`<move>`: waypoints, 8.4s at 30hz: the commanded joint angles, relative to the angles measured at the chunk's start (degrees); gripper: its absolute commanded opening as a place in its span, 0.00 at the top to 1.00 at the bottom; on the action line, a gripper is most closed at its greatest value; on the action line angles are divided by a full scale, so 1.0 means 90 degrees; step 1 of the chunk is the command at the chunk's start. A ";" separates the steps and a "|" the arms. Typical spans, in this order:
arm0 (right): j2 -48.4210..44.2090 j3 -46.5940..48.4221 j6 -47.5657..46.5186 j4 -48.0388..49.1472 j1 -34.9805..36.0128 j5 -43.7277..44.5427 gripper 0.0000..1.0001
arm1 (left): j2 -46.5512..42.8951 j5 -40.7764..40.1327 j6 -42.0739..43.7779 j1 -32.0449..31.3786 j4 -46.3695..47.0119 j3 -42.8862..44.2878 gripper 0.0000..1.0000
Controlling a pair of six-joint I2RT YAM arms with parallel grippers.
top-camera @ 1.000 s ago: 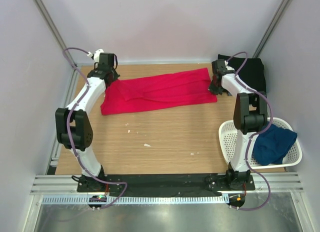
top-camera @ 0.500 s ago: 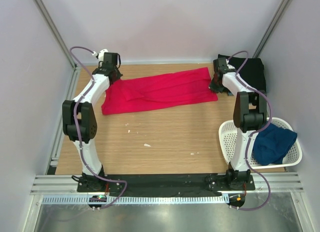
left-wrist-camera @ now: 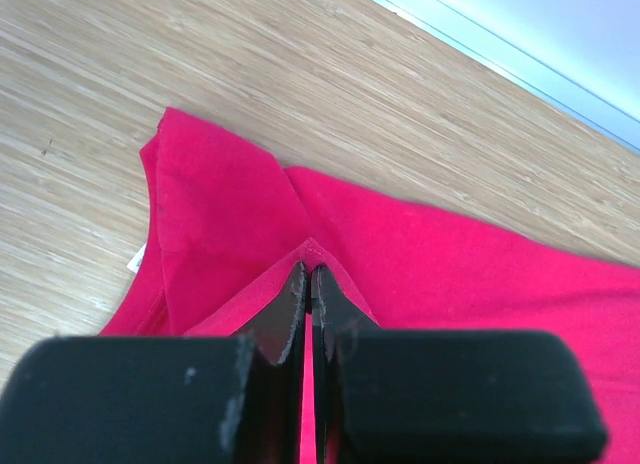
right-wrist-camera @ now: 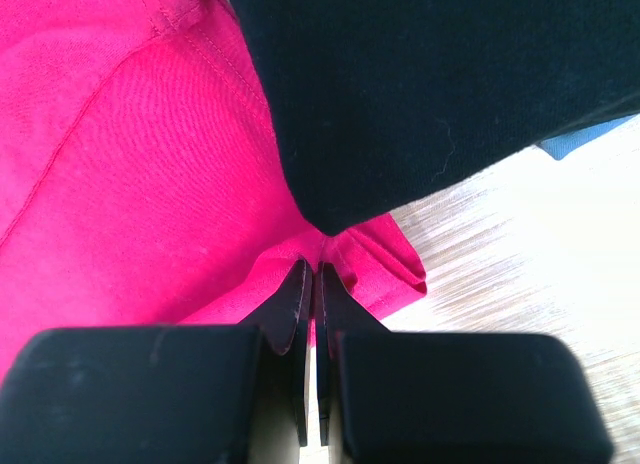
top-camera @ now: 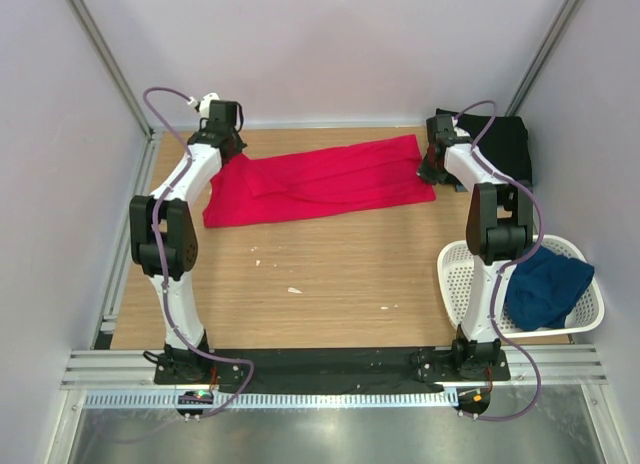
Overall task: Fold and stack the t-shirts
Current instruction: Fold the tshirt
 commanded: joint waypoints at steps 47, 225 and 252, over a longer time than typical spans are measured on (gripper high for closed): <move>-0.0867 -0.0182 0.0648 0.0490 0.0016 -0.0807 0.31 | -0.1640 0.1837 -0.1519 -0.0201 -0.0111 -0.1315 0.10; -0.2363 -0.5088 0.0375 0.0775 0.5562 -0.1970 0.23 | 0.3867 0.3996 -0.0690 -0.0093 -0.0335 0.3799 0.13; -0.3603 -0.1640 -0.0669 -0.0749 0.3318 0.1360 0.09 | 0.1865 0.2399 0.0852 -0.0924 -0.0547 0.3594 0.24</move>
